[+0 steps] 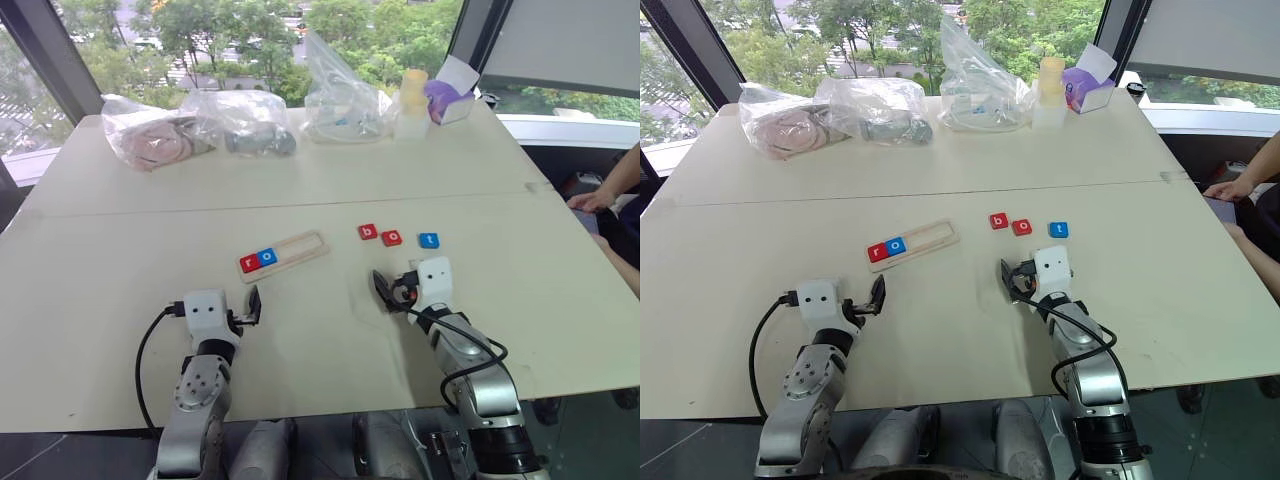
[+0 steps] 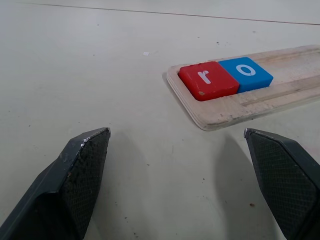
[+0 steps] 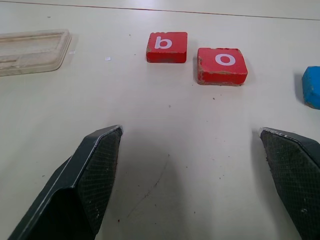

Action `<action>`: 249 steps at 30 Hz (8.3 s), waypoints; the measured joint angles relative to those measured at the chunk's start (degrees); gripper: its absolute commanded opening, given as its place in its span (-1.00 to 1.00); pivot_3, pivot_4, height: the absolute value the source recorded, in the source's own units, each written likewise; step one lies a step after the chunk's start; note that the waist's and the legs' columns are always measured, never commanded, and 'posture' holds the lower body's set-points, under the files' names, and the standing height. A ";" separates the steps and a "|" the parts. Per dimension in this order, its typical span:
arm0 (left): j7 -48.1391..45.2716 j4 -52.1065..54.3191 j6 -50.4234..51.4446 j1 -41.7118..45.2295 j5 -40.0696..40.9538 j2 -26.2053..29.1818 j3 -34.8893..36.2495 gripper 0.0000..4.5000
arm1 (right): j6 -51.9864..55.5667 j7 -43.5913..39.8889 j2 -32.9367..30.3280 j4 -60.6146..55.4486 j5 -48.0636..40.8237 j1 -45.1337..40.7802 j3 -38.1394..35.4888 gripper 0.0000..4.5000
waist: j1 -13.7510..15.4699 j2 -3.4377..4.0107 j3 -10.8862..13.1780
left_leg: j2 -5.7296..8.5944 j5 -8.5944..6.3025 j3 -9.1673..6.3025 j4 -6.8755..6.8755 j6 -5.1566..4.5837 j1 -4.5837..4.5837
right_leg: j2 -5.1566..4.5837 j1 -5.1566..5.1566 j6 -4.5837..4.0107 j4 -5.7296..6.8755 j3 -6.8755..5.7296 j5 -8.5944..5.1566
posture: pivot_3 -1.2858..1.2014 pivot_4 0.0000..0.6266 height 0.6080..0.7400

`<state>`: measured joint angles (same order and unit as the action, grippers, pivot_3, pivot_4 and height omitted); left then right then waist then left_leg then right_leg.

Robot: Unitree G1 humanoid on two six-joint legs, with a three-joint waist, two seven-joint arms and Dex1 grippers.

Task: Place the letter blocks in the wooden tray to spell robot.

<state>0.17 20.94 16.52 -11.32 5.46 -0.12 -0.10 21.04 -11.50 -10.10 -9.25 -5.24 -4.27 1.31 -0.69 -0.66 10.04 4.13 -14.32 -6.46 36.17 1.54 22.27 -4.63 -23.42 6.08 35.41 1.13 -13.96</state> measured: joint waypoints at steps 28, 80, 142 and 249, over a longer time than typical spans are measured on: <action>-0.12 -0.26 -0.10 0.39 0.03 -0.06 0.03 1.00 | -0.11 0.20 -0.02 0.36 0.00 -0.38 -0.09 0.98 | 0.01 0.00 0.00 | 0.00 0.00 -0.04 -0.03 0.00 0.04 | -0.01 -0.01 0.00 -0.08 -0.05 0.00 | 0.03 -0.52 1.00; -79.57 -40.56 -6.33 39.60 11.87 48.06 -2.53 1.00 | 10.98 -52.66 -33.96 -12.00 -15.52 -24.08 9.50 0.98 | 0.08 0.13 0.85 | 0.06 0.00 0.01 -0.01 -0.08 1.12 | -0.04 -1.18 0.01 0.09 -0.18 0.35 | 0.03 -0.52 1.00; -80.51 -37.92 -19.51 36.71 1.55 33.90 -9.36 0.38 | 16.99 -41.33 -36.44 -21.59 -15.71 -17.02 6.78 1.00 | 0.07 0.11 0.70 | 0.16 -0.03 0.05 0.95 -0.19 1.03 | 0.00 -0.92 0.19 0.75 -0.06 0.54 | 0.03 -0.52 1.00; -66.40 -11.87 -1.99 22.97 18.88 44.82 3.35 1.00 | 64.05 -9.38 -27.21 -27.27 -24.47 -16.81 -6.79 0.98 | -0.29 0.17 0.64 | 0.00 0.16 0.33 0.11 0.07 0.45 | 0.19 -0.87 -0.07 0.65 0.20 0.67 | 0.03 -0.52 1.00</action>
<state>-66.23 9.07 14.53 11.66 24.34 44.70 3.25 85.09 -20.88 -37.31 -36.52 -29.70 -21.08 -5.48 -0.99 -0.48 10.68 4.13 -14.16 -6.13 36.28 1.61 22.71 -4.45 -24.29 6.01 36.06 1.34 -13.29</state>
